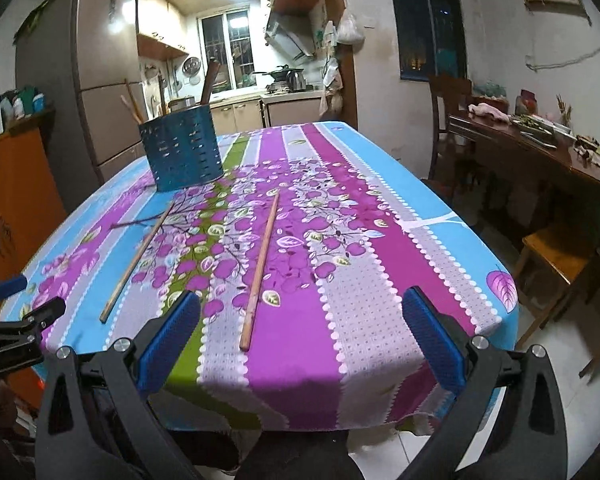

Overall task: Organize utensils
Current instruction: 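Withdraw both open tools and lower them to the last two chopsticks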

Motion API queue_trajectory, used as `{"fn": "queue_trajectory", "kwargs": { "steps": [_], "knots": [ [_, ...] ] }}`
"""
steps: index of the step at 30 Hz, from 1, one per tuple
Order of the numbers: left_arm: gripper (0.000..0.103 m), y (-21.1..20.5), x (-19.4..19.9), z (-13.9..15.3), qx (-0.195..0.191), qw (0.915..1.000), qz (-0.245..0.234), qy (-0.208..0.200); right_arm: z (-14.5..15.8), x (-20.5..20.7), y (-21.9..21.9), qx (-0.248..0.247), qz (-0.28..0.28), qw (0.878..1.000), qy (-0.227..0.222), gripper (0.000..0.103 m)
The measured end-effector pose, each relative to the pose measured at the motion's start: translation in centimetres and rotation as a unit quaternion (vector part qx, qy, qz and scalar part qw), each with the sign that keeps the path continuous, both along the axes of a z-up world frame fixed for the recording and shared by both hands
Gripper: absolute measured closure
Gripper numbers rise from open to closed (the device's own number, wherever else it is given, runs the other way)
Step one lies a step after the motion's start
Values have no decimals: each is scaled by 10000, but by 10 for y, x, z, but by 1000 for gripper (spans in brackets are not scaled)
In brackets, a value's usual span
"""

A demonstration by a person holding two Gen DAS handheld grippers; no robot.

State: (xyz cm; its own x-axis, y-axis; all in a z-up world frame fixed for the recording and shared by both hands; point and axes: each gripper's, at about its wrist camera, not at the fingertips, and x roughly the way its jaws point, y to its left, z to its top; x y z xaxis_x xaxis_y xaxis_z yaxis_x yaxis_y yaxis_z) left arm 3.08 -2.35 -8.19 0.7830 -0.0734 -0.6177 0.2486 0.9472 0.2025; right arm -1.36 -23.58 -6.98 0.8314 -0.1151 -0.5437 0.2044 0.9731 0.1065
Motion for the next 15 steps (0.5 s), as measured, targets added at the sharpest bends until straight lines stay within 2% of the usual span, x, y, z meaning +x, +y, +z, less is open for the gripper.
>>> {"fn": "queue_trajectory", "kwargs": {
  "steps": [6, 9, 15],
  "knots": [
    [11, -6, -4, -2, 226, 9997, 18, -127, 0, -6, 3, -115, 182, 9998, -22, 5],
    [11, -8, -4, -5, 244, 9996, 10, -115, 0, -7, 13, -396, 319, 9987, -56, 5],
    [11, -6, -15, -9, -86, 9995, -230, -213, -5, -12, 36, -1152, 533, 9917, -195, 5]
  ]
}}
